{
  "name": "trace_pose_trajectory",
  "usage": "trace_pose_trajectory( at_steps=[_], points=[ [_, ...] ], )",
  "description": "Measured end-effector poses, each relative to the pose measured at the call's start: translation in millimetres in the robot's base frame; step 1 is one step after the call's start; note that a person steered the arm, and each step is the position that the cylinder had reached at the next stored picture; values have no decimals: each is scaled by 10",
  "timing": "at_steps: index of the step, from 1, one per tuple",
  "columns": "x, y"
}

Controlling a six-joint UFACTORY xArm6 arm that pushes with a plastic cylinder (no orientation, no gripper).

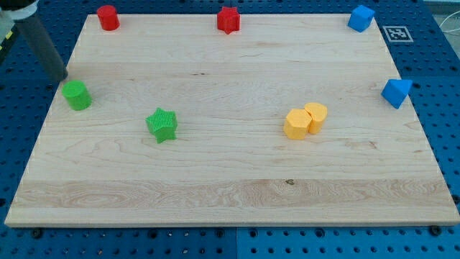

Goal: Push the green circle towards the green star

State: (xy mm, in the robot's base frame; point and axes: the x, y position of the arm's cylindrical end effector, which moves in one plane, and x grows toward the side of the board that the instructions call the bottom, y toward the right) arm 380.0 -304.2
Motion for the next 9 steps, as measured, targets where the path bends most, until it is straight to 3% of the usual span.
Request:
trace_pose_trajectory(
  at_steps=[1,6,9],
  points=[
    [214,0],
    [358,694],
    [837,817]
  ],
)
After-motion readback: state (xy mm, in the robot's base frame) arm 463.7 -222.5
